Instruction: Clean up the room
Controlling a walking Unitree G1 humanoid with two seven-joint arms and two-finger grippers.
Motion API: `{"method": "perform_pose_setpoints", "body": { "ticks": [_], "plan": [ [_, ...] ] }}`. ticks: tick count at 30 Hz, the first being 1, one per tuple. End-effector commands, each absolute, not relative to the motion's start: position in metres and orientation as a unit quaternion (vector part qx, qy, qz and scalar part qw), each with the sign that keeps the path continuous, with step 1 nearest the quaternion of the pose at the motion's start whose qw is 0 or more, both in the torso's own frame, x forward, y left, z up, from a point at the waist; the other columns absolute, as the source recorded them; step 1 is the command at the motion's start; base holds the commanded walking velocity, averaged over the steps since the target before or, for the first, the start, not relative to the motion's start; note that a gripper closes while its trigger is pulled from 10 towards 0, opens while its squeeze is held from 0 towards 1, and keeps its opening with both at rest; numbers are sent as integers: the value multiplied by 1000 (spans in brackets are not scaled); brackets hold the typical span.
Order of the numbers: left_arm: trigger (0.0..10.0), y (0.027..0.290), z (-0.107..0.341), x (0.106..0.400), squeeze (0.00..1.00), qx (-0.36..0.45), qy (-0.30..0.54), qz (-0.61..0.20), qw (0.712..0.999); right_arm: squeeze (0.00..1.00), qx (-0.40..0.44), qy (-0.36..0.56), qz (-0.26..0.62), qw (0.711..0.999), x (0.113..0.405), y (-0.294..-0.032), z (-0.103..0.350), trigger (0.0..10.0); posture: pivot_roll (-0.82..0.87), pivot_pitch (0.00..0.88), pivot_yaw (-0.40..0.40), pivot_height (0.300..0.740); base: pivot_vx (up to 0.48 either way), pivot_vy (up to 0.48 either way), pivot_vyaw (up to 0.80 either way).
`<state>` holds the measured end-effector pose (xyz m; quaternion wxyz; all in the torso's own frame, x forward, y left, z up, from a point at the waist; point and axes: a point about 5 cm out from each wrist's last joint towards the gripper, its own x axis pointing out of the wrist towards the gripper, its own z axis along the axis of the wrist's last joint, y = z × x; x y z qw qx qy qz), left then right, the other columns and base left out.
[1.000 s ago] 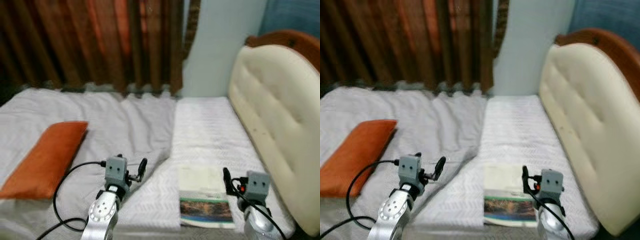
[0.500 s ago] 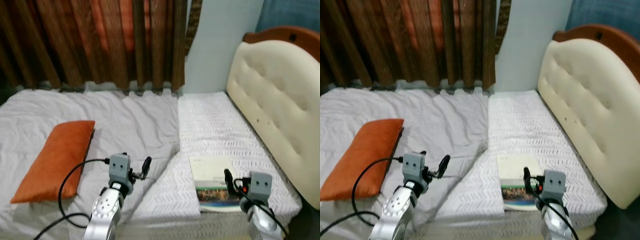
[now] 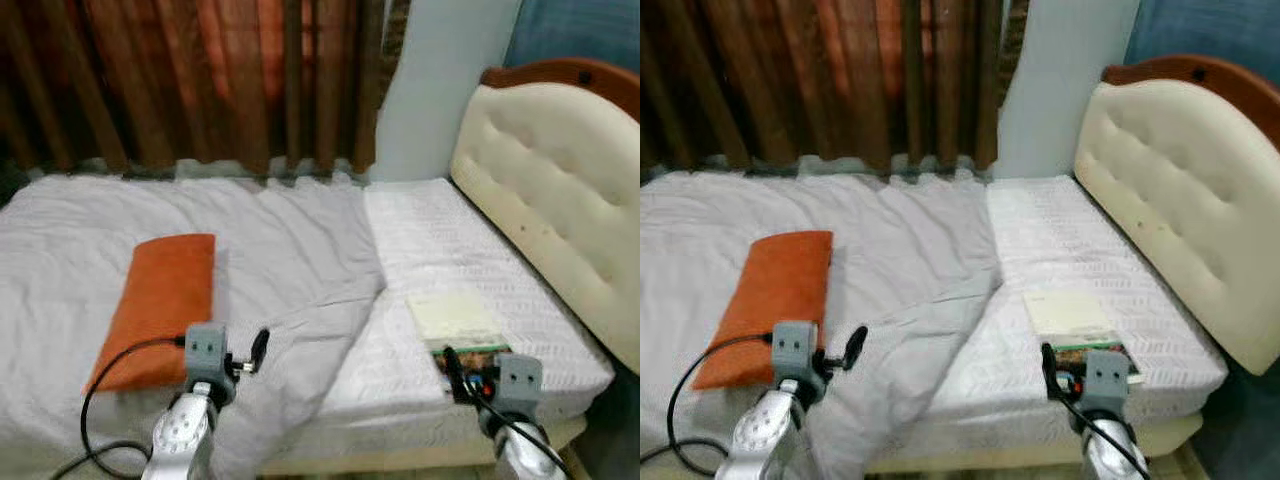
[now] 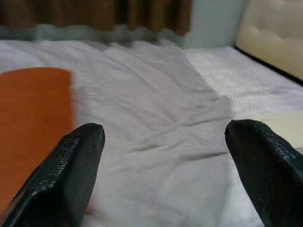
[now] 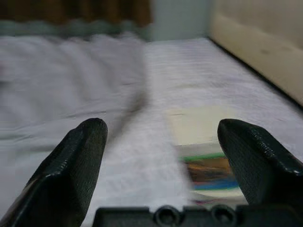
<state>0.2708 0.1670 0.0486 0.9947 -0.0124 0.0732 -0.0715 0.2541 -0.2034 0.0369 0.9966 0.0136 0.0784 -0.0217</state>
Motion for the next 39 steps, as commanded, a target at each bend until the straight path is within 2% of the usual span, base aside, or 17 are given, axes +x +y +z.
{"method": "perform_pose_setpoints", "body": {
  "ticks": [1,6,10,13,17,25,39],
  "plan": [
    [10000,165,55,274,0,-1,61,-71,996,0,14,69,-16,997,259,-204,43,10000,9,0,-53,740,0,480,0],
    [10000,162,55,270,0,7,60,-75,995,0,14,77,-4,997,261,-200,43,10000,28,0,-65,740,0,480,0],
    [10000,160,55,270,0,11,60,-73,996,0,16,81,3,997,264,-198,43,10000,36,0,-69,740,0,480,645],
    [10000,162,56,273,0,55,61,-64,995,0,17,78,11,997,266,-195,43,10000,41,0,-70,740,0,0,383],
    [10000,162,63,274,0,38,42,-68,996,0,20,76,22,997,270,-191,45,10000,44,0,-67,740,0,0,0],
    [10000,163,65,278,0,44,41,-59,996,0,28,75,43,996,280,-186,48,10000,47,0,-60,740,452,0,0],
    [10000,163,66,283,0,56,47,-72,995,0,31,84,59,994,280,-183,43,10000,51,0,-63,740,454,0,0]
  ]
}}
